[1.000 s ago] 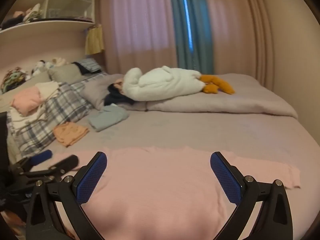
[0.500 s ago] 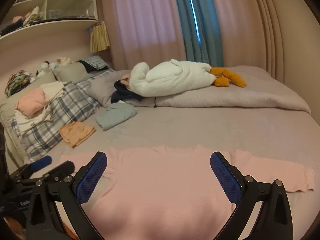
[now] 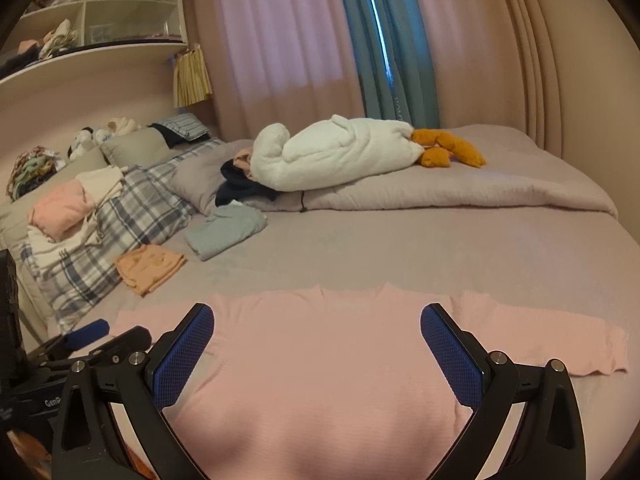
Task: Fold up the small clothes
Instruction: 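Move both tools over the pink striped shirt toward its sleeves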
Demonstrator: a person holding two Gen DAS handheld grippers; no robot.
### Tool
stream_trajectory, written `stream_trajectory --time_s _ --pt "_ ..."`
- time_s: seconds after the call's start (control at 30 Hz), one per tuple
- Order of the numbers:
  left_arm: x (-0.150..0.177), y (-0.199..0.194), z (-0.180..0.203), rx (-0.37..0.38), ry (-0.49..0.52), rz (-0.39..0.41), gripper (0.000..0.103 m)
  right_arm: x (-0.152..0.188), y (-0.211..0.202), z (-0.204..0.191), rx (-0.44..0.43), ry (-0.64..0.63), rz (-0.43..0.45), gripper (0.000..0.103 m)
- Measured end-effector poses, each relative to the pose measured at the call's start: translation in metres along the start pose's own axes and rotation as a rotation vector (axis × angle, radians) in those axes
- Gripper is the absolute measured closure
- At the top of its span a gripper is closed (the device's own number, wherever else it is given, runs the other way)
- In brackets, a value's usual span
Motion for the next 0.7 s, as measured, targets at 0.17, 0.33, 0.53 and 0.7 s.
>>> stream_trajectory --time_s 0.17,0.33,0.53,0.7 --pt "0.001 0.004 0.003 0.003 -0.007 -0.014 0.0 0.0 -0.002 -0.001 0.002 0.003 0.001 0.001" --pt "0.003 0.005 0.007 0.008 -0.016 -0.024 0.0 0.003 -0.007 -0.002 0.003 0.017 0.012 0.001" --pt "0.002 0.001 0.011 0.019 -0.022 -0.019 0.0 0.002 -0.012 -0.001 -0.018 0.033 0.031 0.001" --pt "0.003 0.0 0.014 0.015 -0.008 -0.016 0.0 0.003 -0.012 0.003 -0.016 0.047 0.027 0.001"
Point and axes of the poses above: each gripper's, at about its wrist camera, not at the fingertips, and y roughly the way its jaws point, z to its right, x to its underside, the point moved 1 cm from there along y, roughly the way its jaws point, and after that the axes turned 6 degrees about -x, right-handed, at the moved point
